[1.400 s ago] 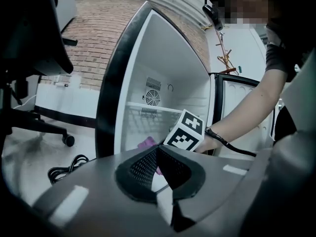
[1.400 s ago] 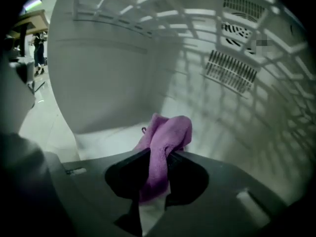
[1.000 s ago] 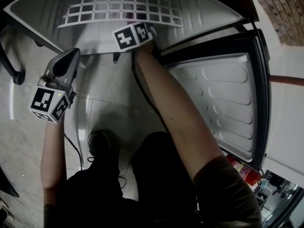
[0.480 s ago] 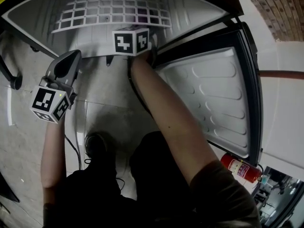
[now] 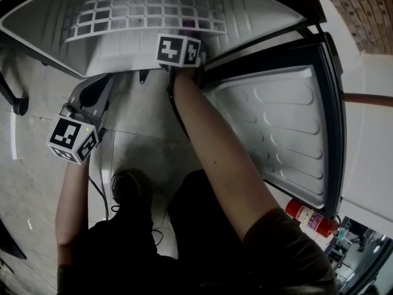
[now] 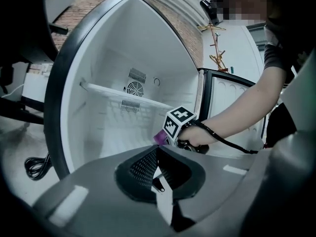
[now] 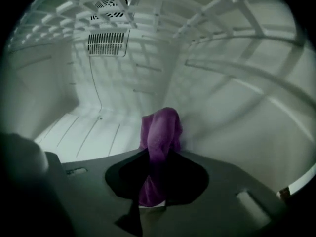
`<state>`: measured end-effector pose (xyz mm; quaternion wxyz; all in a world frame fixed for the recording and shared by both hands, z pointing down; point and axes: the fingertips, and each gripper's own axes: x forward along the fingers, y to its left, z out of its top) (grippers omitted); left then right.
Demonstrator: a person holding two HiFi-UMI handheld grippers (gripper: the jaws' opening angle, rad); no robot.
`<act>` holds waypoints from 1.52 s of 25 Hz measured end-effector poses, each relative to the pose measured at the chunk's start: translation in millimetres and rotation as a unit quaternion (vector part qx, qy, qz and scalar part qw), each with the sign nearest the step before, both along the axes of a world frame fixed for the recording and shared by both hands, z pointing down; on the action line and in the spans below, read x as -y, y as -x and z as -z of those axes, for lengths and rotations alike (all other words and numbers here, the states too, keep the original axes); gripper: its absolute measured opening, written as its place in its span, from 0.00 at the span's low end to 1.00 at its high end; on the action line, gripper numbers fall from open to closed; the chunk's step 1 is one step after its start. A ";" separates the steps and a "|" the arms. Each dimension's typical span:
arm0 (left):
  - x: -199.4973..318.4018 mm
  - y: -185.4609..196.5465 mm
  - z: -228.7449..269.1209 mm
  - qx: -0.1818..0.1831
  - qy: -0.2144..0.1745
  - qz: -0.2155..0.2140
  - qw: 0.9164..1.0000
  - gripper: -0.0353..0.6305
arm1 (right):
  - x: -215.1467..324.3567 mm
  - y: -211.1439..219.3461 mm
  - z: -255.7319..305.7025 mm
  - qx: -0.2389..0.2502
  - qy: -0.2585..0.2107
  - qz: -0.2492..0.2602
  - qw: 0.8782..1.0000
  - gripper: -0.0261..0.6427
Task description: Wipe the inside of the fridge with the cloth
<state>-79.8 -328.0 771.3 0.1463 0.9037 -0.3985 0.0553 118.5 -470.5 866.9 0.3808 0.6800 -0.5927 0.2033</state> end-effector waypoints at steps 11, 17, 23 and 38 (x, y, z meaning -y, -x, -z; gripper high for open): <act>3.9 8.3 -19.5 -0.001 0.021 0.005 1.000 0.08 | -13.7 63.3 -7.0 0.053 -0.035 0.108 0.992 0.15; -0.2 23.3 -2.9 -0.012 0.021 0.037 0.999 0.08 | -39.0 109.8 3.3 0.102 -0.047 0.152 0.982 0.15; -24.3 42.4 38.7 -0.018 0.047 0.076 0.996 0.08 | -93.0 135.2 32.7 0.143 -0.030 0.196 0.970 0.15; -116.5 6.5 223.9 0.003 0.110 0.066 0.992 0.08 | -231.1 104.2 226.2 0.244 0.023 0.197 0.949 0.15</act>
